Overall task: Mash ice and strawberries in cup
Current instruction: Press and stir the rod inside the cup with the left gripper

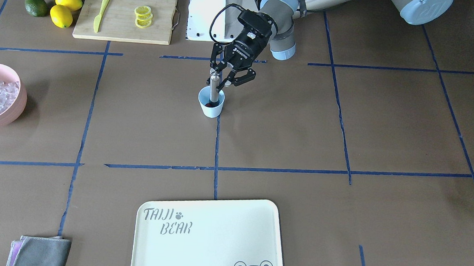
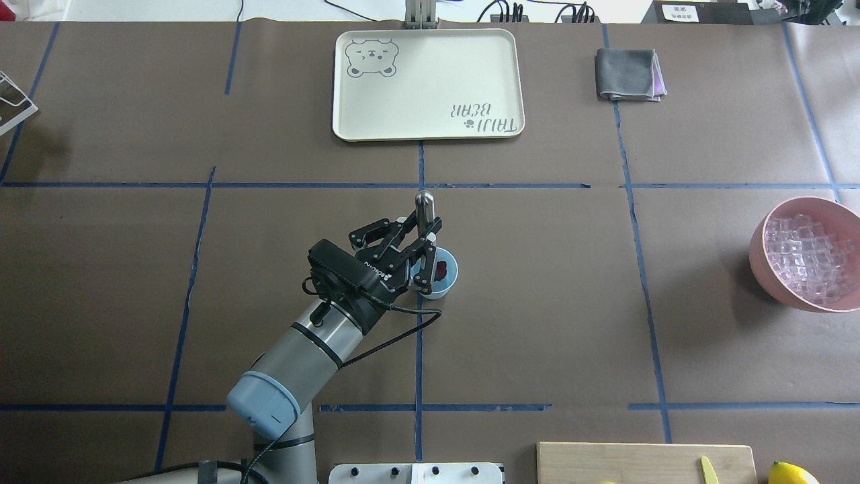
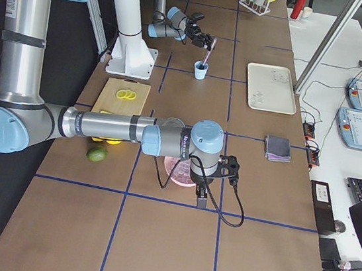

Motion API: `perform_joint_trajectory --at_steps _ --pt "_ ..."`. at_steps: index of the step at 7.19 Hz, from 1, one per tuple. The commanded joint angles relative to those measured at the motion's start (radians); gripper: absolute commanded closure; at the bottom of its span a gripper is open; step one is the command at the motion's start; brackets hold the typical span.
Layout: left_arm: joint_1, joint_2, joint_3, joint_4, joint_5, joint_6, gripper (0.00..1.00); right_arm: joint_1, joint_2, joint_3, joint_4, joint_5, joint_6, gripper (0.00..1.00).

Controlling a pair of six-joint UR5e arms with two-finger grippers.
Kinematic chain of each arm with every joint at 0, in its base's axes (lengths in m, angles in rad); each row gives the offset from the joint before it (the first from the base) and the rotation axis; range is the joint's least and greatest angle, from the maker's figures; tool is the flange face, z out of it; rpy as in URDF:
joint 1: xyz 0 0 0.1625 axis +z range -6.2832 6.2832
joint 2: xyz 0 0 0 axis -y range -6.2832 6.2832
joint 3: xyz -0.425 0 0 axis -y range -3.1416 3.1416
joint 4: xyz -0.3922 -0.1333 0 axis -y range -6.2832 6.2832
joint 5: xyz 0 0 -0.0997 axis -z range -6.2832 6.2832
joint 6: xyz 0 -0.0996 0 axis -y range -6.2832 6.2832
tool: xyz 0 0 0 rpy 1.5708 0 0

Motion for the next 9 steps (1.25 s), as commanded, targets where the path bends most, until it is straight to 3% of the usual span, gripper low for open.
perform_joint_trajectory --at_steps 1,3,5,8,9 --pt "0.001 -0.003 0.006 0.001 -0.003 -0.017 1.0 0.0 0.002 0.0 0.0 0.0 0.0 0.01" --pt "-0.004 -0.003 -0.003 0.002 -0.007 -0.017 1.0 0.0 0.003 0.0 0.0 0.0 -0.002 0.01" --pt "-0.027 -0.001 -0.096 0.024 -0.012 -0.008 1.0 0.0 0.003 0.0 0.0 0.0 -0.003 0.01" --pt "-0.135 0.008 -0.228 0.154 -0.079 -0.032 1.0 0.0 0.0 -0.002 0.0 0.0 -0.005 0.01" --pt "-0.202 0.019 -0.228 0.21 -0.18 -0.198 1.0 0.0 0.003 -0.002 0.0 -0.006 -0.005 0.01"
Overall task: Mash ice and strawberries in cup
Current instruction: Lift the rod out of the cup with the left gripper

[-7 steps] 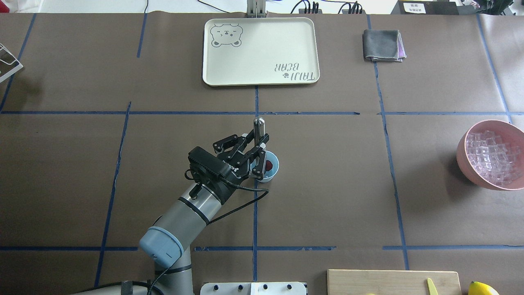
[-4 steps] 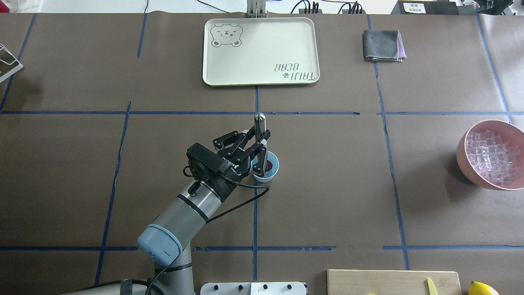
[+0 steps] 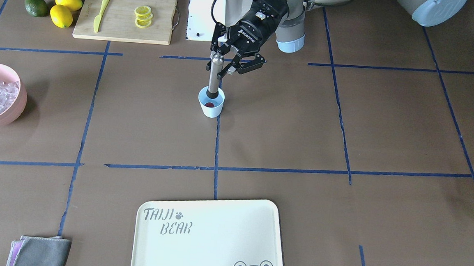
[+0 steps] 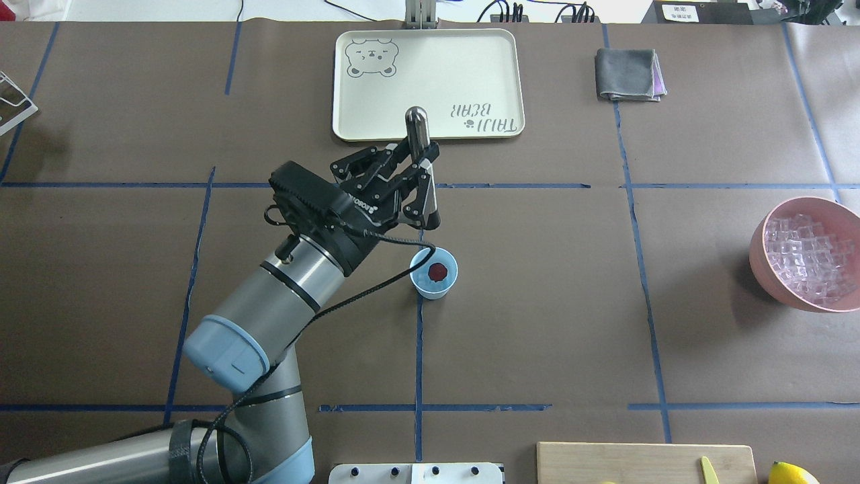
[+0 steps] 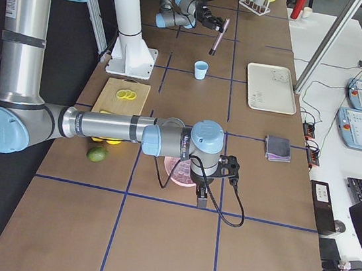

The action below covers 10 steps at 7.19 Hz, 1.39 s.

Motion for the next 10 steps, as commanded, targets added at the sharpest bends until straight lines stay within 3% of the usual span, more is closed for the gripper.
perform_joint_trajectory --at_steps 1,2,4,6,8,10 --pt "-0.128 0.038 -0.074 0.175 -0.181 -0.255 1.0 0.0 0.005 0.001 0.0 -0.004 0.0 0.01" --pt "-0.193 0.048 -0.125 0.331 -0.266 -0.382 1.0 0.0 0.007 0.001 0.0 -0.004 0.0 0.01" --pt "-0.354 0.12 -0.214 0.554 -0.561 -0.556 1.0 0.0 0.007 0.007 0.002 -0.003 0.001 0.01" --pt "-0.5 0.146 -0.233 0.808 -0.857 -0.596 1.0 0.0 0.01 0.012 0.002 0.008 0.007 0.01" --pt "-0.596 0.239 -0.231 0.869 -1.076 -0.606 1.0 0.0 0.01 0.012 0.003 0.008 0.008 0.01" --pt "-0.64 0.352 -0.224 0.871 -1.15 -0.6 1.0 0.0 0.013 0.012 0.005 0.006 0.008 0.01"
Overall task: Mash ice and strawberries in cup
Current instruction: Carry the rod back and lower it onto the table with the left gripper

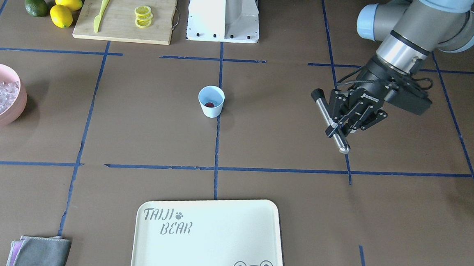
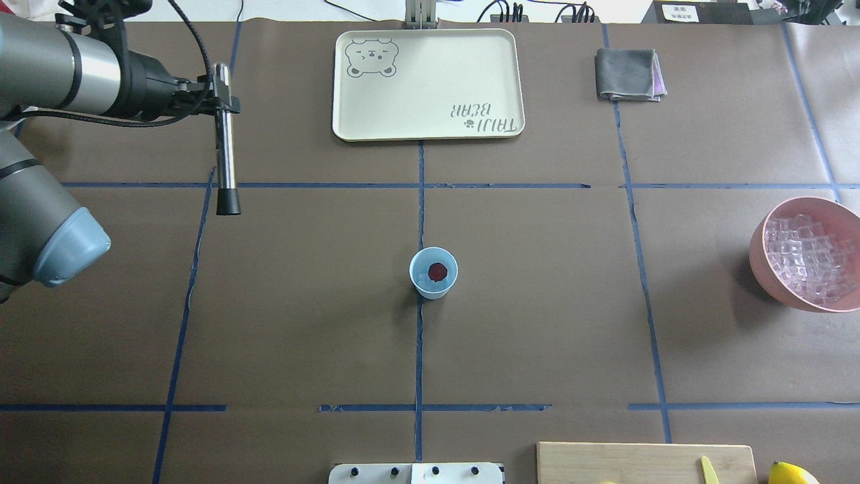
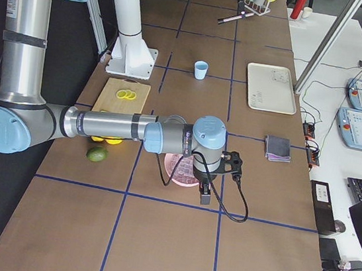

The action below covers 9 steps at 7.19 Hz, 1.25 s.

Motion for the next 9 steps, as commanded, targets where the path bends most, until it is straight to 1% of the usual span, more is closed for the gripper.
perform_joint_trajectory --at_steps 1,2,3,4,5,7,9 --pt "-0.053 0.1 0.026 0.01 -0.121 0.002 1.0 0.0 0.002 0.0 0.001 0.002 0.0 0.01" --pt "-0.058 0.121 0.081 0.007 -0.147 0.011 1.0 0.0 0.002 0.0 0.001 0.003 0.0 0.01" --pt "-0.059 0.16 0.124 0.006 -0.143 0.039 1.0 0.0 0.002 0.001 0.001 0.008 0.0 0.01" --pt "-0.066 0.231 0.129 0.007 -0.14 0.154 1.0 0.0 0.002 0.001 0.003 0.008 0.0 0.01" --pt "-0.078 0.288 0.136 0.009 -0.14 0.198 1.0 0.0 0.0 0.001 0.003 0.008 0.0 0.01" --pt "-0.078 0.313 0.217 0.007 -0.139 0.267 1.0 0.0 0.0 0.0 0.003 0.005 0.0 0.01" --pt "-0.078 0.333 0.27 0.009 -0.113 0.422 1.0 0.0 0.0 0.0 0.004 0.002 0.0 0.01"
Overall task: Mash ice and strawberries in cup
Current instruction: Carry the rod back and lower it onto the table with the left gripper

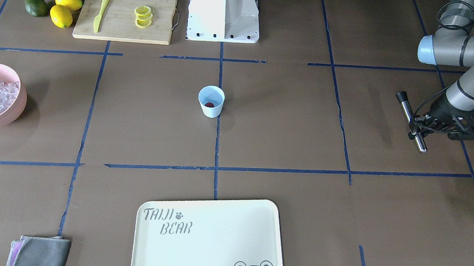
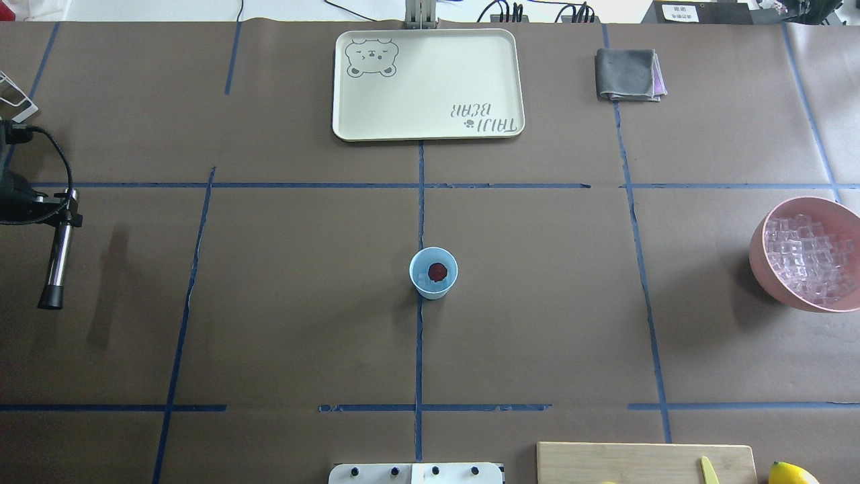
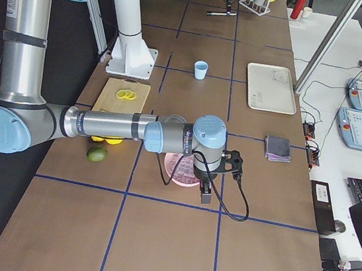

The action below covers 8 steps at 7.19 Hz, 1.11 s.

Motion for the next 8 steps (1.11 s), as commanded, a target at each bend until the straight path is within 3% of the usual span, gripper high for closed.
perform_joint_trajectory --at_steps 1,4,7,8 --pt "-0.006 0.01 0.058 0.001 0.015 0.15 1.0 0.0 0.0 0.0 0.001 -0.001 0.0 0.01" --pt "-0.084 0.026 0.078 0.03 0.007 0.229 1.0 0.0 0.0 0.001 0.003 -0.003 0.0 0.01" --pt "-0.086 0.038 0.086 0.032 0.018 0.229 0.99 0.0 -0.002 0.007 0.004 0.0 0.0 0.01" --pt "-0.086 0.038 0.089 0.032 0.016 0.229 0.9 0.0 0.0 0.007 0.004 0.0 0.0 0.01"
